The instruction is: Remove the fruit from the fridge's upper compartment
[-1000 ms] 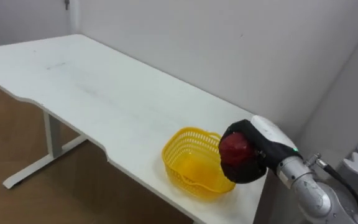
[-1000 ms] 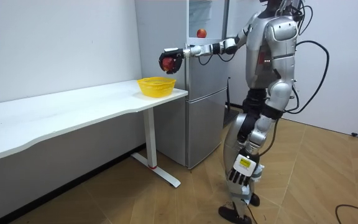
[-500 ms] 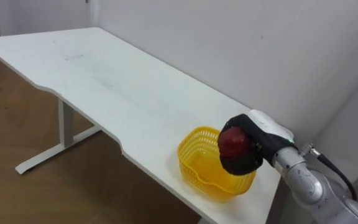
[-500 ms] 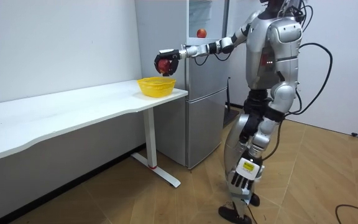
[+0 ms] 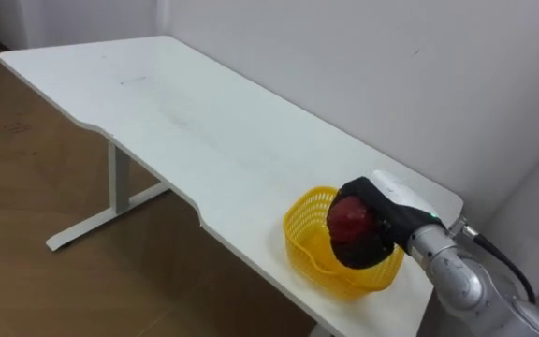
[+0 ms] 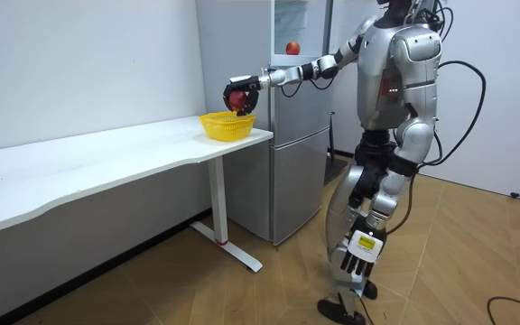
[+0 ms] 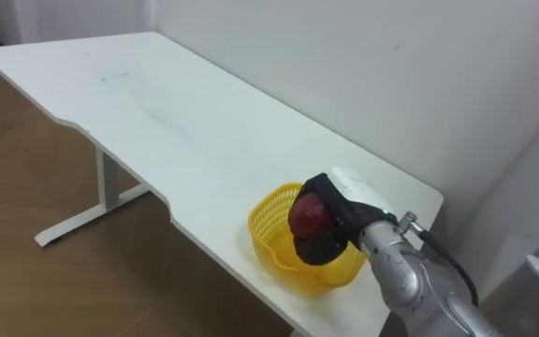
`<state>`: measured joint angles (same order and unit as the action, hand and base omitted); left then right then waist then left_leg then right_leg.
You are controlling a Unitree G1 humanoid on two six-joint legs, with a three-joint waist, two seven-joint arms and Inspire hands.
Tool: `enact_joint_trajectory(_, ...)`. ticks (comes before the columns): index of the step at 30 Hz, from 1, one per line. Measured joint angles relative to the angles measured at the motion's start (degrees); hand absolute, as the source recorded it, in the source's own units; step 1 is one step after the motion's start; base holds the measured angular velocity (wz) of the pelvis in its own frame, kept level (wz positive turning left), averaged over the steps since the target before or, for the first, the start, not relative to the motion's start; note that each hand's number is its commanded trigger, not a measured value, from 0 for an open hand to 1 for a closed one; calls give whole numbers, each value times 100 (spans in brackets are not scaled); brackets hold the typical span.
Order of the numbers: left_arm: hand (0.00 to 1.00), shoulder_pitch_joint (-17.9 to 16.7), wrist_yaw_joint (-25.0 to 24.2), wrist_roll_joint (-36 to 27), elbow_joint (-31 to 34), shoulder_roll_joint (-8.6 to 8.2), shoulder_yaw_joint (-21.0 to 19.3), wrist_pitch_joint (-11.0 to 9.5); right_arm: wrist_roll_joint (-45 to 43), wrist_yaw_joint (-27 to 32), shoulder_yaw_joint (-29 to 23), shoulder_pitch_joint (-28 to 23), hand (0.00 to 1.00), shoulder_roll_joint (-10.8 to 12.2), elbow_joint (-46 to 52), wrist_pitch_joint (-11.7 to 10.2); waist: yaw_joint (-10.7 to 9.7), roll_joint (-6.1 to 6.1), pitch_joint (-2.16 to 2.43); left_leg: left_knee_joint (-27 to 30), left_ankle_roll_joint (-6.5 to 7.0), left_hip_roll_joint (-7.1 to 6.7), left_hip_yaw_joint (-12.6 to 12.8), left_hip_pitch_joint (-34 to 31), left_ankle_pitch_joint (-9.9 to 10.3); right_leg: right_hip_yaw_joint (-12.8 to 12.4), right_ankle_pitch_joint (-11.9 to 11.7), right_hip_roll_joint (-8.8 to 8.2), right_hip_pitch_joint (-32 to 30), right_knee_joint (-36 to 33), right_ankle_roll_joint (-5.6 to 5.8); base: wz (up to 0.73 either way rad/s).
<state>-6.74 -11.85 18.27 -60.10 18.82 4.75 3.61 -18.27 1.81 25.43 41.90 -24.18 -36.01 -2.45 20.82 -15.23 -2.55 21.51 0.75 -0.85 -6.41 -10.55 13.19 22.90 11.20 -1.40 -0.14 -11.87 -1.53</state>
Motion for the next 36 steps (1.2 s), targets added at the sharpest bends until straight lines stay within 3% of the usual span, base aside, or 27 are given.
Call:
enact_joint_trajectory(16, 0, 30, 16, -9, -15, 11, 57, 11, 485, 3, 23, 111, 0, -35, -627, 41, 8, -15, 10, 9, -2, 0, -14, -87, -4, 0, -8, -8, -91, -10, -13, 0)
enact_joint_trajectory(36, 0, 92, 0, -11, -20, 10, 57, 11, 674, -2, 22, 129, 0, -45, -693, 125, -15, -33, 1, 5, -3, 8, -4, -76, -2, -9, -9, -20, -92, -17, -12, 0)
